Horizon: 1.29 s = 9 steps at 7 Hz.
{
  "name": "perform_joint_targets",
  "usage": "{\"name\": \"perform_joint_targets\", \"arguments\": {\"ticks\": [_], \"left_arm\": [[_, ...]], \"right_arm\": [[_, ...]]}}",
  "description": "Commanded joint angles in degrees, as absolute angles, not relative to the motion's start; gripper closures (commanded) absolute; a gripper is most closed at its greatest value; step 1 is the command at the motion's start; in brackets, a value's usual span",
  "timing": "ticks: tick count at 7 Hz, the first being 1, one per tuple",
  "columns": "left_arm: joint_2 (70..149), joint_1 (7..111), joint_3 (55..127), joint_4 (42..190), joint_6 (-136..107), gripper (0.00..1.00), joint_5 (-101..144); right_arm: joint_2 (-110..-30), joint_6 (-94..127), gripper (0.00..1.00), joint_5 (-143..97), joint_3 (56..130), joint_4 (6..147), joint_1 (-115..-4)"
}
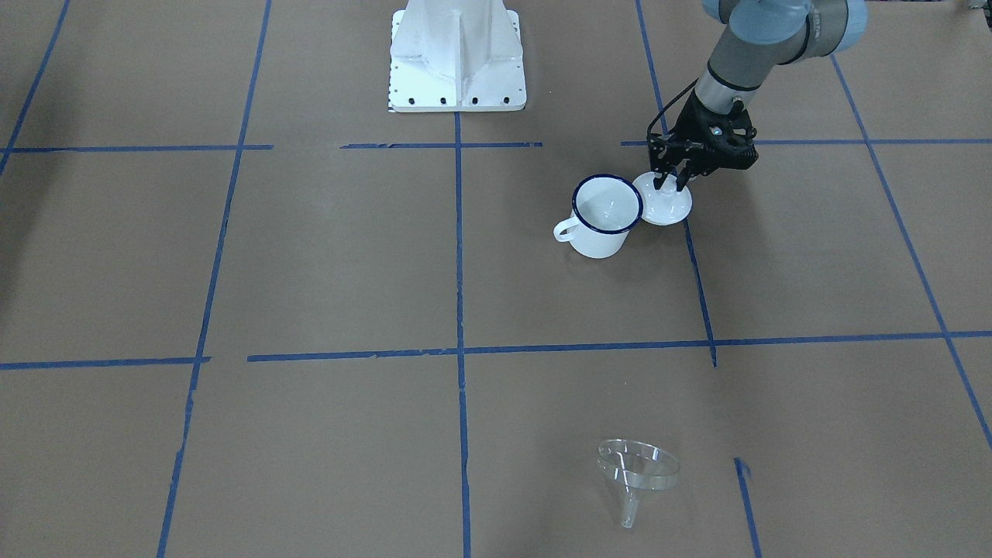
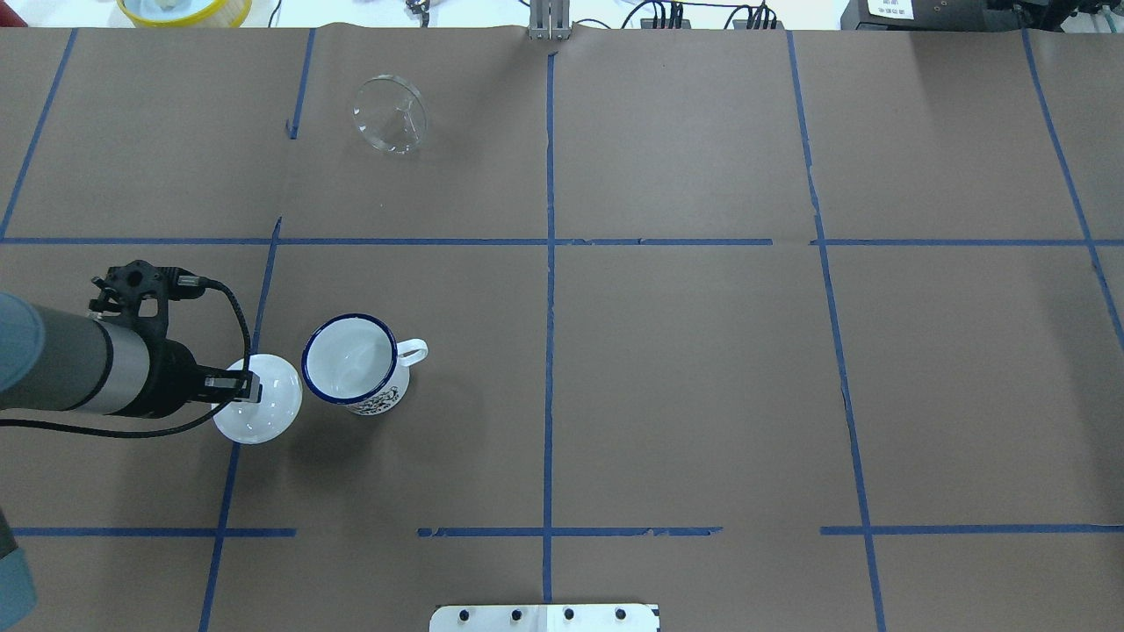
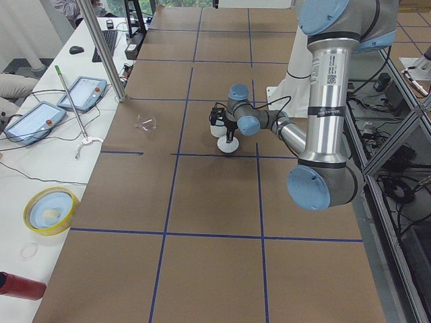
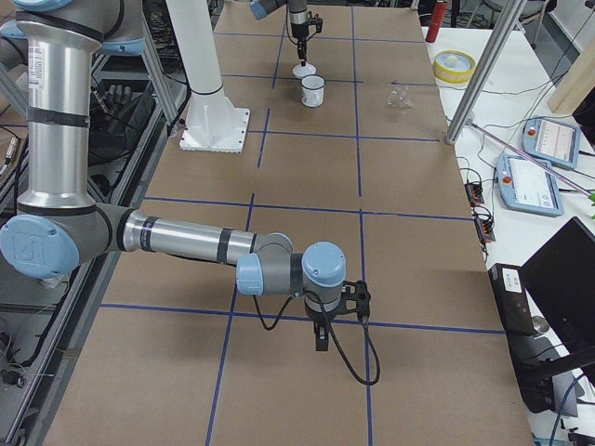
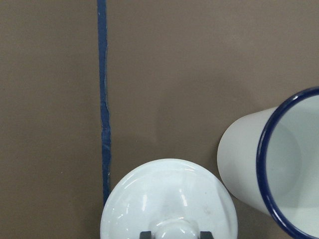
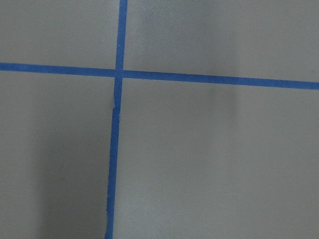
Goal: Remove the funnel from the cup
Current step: 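Lift the white lid and carry it over the mug's opening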
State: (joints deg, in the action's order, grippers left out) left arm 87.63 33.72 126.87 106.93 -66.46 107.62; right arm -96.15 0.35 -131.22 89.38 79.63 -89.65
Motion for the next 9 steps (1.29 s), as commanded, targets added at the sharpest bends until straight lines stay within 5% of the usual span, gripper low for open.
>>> {"name": "perform_joint_targets", "arguments": {"ticks": [1, 4, 9], "left_arm": [[89.28, 34.89, 137.16, 96.11, -66.80, 1.00, 108.28], [111.39, 34.54, 123.02, 84.57, -70.31, 1.00, 109.86], [111.01, 34.80, 119.37, 84.73, -67.41, 1.00, 109.78]], "right_arm": [[-96.15, 0.35, 0.00, -131.22, 89.38, 79.63, -89.65], [-96.15, 0.35, 0.00, -131.22, 89.38, 79.63, -89.65], [-96.15, 0.35, 0.00, -131.22, 89.38, 79.63, -89.65]]}}
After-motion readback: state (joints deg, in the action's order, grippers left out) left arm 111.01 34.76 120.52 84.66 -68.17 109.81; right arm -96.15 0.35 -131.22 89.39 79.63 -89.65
